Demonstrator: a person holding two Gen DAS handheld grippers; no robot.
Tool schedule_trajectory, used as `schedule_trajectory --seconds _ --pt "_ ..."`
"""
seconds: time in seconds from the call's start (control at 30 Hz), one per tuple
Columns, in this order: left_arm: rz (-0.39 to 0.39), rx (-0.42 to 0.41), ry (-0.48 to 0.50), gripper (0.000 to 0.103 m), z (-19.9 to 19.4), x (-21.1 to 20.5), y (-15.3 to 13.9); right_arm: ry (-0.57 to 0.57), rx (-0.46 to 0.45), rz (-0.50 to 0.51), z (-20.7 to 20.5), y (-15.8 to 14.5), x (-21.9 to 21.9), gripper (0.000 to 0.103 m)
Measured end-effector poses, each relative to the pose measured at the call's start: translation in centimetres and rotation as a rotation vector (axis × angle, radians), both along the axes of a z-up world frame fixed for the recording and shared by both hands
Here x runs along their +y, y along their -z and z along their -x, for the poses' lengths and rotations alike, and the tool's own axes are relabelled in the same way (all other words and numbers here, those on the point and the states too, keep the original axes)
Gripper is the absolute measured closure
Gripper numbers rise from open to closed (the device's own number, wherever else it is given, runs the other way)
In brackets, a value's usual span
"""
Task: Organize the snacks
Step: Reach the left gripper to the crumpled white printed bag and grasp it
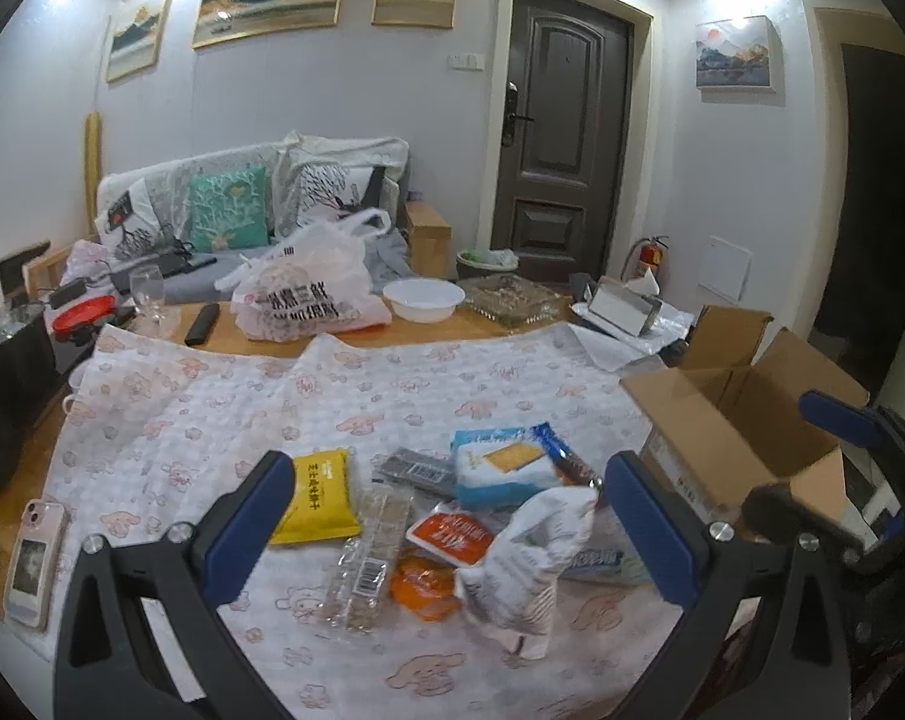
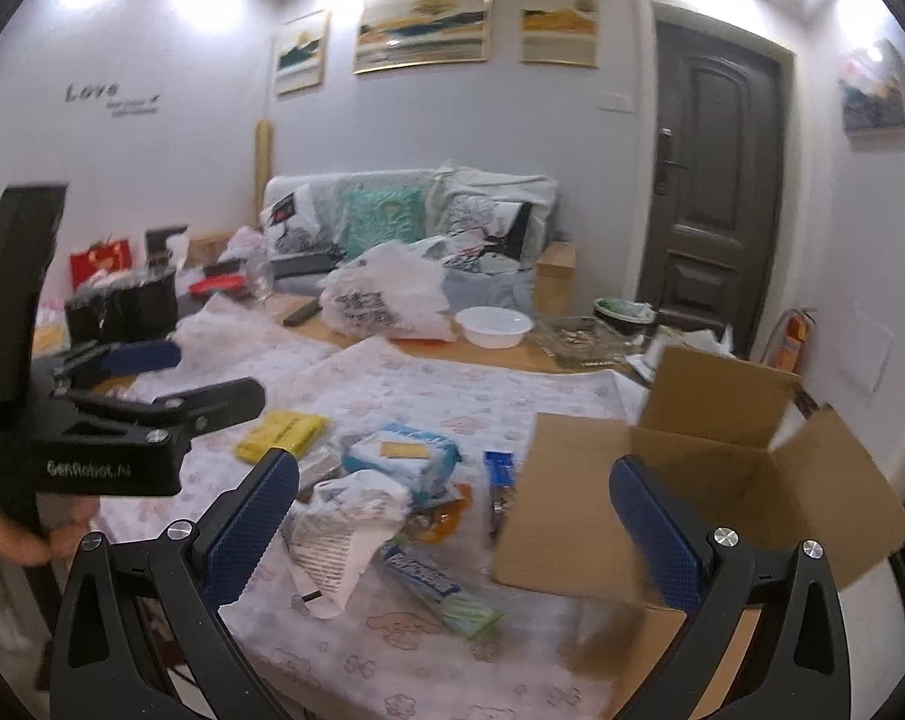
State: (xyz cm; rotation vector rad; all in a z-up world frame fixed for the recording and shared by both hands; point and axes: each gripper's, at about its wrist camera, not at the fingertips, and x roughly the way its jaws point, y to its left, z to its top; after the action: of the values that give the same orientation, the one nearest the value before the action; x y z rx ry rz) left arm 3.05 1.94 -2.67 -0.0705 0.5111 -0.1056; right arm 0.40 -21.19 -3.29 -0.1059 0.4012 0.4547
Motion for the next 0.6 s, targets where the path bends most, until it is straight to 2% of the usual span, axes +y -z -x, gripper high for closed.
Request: schedule_trajectory --seconds 0.03,0.13,0.17,0.33,0.5,0.57,0.6 --pt "0.009 0.005 0.010 0.001 -0.1 0.4 0.3 -0.033 0.013 -0.001 -0.1 0.4 0.6 0.005" --pt "0.020 0.048 0.048 0.001 -0.8 1.8 1.9 -0.113 0.067 0.021 -0.8 2.4 2.7 0.032" --pt "0.021 0.054 0.055 0.001 -0.9 2.0 2.1 -0.140 0.092 0.026 -1.1 3.3 3.4 0.037" --pt "0.085 0.118 0.180 0.001 -2.1 2.5 5.3 -0.245 0.233 0.031 -3.2 7.1 5.8 0.040" --pt "0.126 0.207 0.228 0.002 -4.0 2.0 8.4 -0.299 0.309 0.019 -4.4 9.6 6.7 0.042" --pt "0.151 0.227 0.253 0.006 -4.7 1.9 9.2 -0.306 0.321 0.022 -5.0 10.3 6.7 0.042" --pt "0.191 0.236 0.285 0.010 -5.1 1.8 9.7 -0.308 0.330 0.021 -5.4 10.7 6.7 0.042"
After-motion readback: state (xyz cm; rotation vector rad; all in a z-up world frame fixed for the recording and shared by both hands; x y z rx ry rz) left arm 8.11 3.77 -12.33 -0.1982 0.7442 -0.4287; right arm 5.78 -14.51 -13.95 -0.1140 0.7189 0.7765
